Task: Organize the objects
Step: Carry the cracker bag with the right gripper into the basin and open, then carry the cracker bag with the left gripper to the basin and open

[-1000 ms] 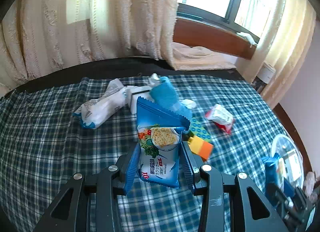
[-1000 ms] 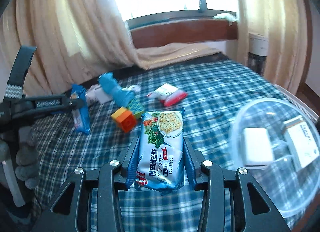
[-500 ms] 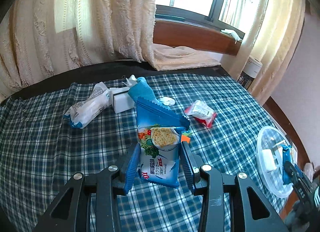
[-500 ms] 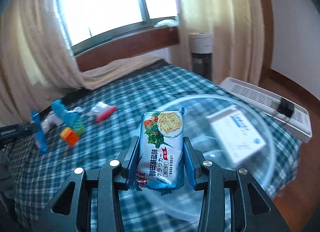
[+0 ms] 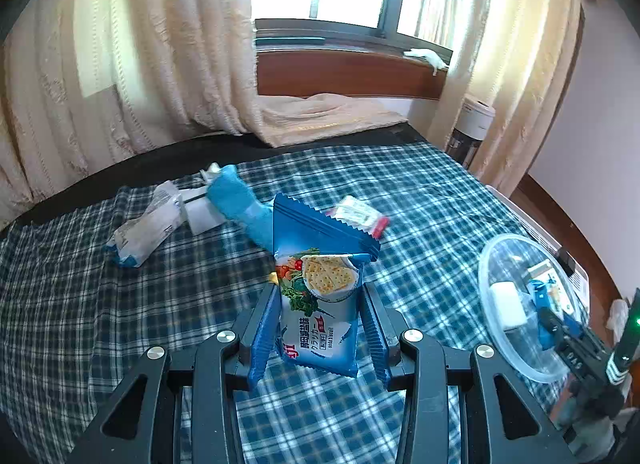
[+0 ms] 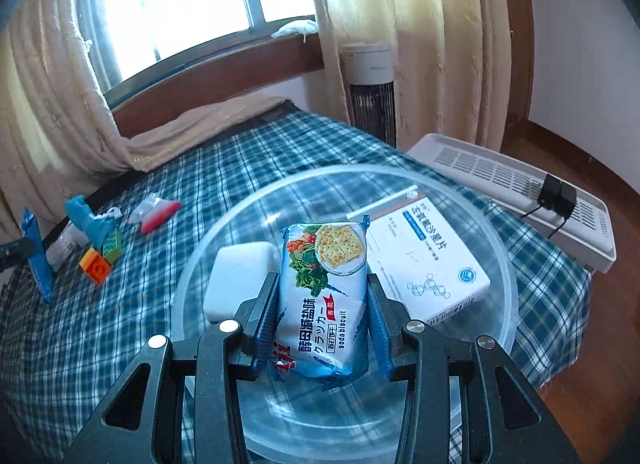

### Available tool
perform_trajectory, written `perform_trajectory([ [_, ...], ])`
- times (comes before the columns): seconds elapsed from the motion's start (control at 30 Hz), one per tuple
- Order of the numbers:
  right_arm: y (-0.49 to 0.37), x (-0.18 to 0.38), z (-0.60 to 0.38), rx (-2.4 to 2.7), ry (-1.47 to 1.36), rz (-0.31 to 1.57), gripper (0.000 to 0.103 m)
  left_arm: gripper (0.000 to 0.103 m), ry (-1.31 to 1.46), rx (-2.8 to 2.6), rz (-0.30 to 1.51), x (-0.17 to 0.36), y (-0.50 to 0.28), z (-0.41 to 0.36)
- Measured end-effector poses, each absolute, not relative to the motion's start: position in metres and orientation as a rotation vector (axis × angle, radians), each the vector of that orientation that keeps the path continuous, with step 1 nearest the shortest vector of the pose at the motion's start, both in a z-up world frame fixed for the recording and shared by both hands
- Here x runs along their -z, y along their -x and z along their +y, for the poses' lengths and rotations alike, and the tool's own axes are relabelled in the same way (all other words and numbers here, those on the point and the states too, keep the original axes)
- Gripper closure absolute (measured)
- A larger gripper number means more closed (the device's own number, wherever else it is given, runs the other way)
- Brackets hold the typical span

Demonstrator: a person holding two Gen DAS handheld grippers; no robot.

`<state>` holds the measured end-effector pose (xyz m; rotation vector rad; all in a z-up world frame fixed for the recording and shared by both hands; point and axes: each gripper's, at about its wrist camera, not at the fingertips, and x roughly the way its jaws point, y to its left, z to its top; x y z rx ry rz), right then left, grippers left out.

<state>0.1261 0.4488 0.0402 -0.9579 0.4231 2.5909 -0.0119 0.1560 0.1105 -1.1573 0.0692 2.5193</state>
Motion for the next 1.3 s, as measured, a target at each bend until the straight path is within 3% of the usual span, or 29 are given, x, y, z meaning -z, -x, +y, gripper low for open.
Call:
perform_trajectory([
  [0.23, -0.128, -0.031, 0.444, -2.63, 1.021, 0.402, 0.06, 0.06, 1.132, -2.483, 0.124, -0.116, 0.001, 0.186],
  [0.4, -0.133, -0.034, 0.446, -2.661, 1.0, 0.422, 0.043, 0.06, 1.121, -2.448, 0.16, -0.116, -0.006, 0.206],
  [1.3, -0.18, -0.059, 0.484, -2.713, 0.721, 0.597, 0.043, 0.059, 0.942, -2.295, 0.48, -0.098, -0.003, 0.356],
])
